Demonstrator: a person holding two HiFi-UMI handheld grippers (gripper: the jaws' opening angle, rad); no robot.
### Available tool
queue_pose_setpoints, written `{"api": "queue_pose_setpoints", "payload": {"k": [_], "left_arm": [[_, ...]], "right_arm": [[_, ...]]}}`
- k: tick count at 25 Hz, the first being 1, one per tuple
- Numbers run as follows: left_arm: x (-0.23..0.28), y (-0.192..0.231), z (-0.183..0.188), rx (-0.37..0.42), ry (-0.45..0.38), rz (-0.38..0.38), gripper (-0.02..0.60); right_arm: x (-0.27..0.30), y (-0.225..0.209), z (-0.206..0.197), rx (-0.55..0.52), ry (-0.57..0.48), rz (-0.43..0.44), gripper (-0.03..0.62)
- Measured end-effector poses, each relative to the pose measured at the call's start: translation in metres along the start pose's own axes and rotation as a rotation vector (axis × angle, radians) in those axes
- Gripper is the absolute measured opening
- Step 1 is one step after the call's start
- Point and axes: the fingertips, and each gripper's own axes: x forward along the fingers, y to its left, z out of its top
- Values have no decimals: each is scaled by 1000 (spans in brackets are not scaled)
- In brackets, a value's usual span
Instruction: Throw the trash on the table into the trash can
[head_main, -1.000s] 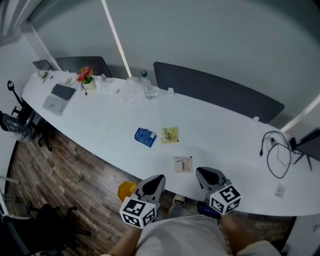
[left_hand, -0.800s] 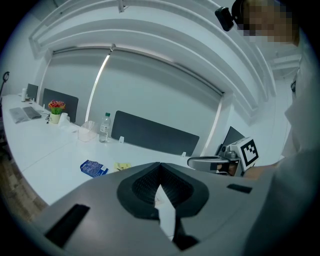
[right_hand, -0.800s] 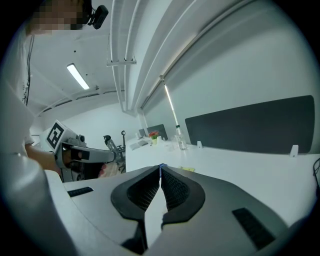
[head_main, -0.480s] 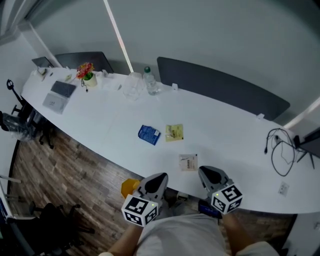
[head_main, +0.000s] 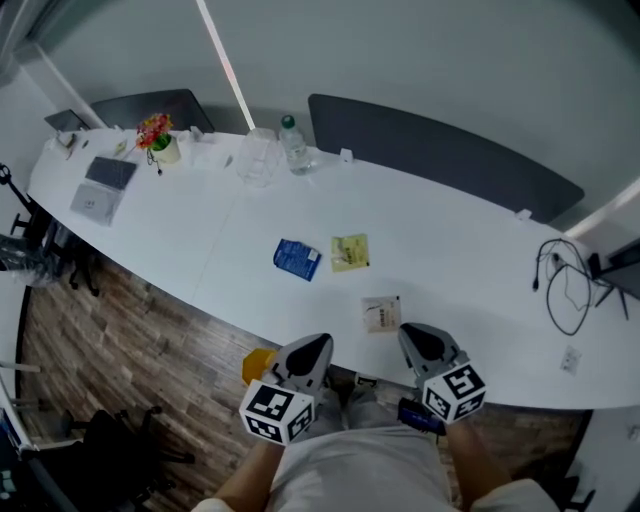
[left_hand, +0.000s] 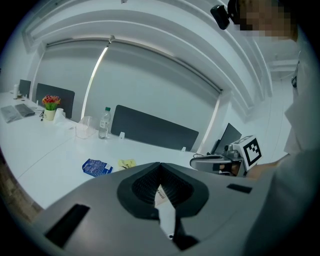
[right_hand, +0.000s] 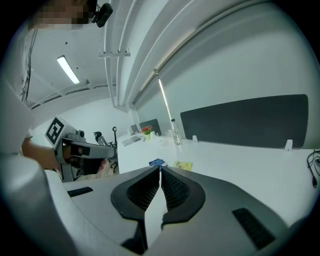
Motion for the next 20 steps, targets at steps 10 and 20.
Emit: {"api": "queue_pose_setpoints", "payload": {"k": [10, 20], "left_arm": [[22, 11, -11, -12, 37, -36, 2], [37, 15, -37, -31, 99, -53, 2]], "right_arm": [[20, -9, -18, -54, 83, -23, 34], [52, -38, -67, -73, 223, -54, 132]]}}
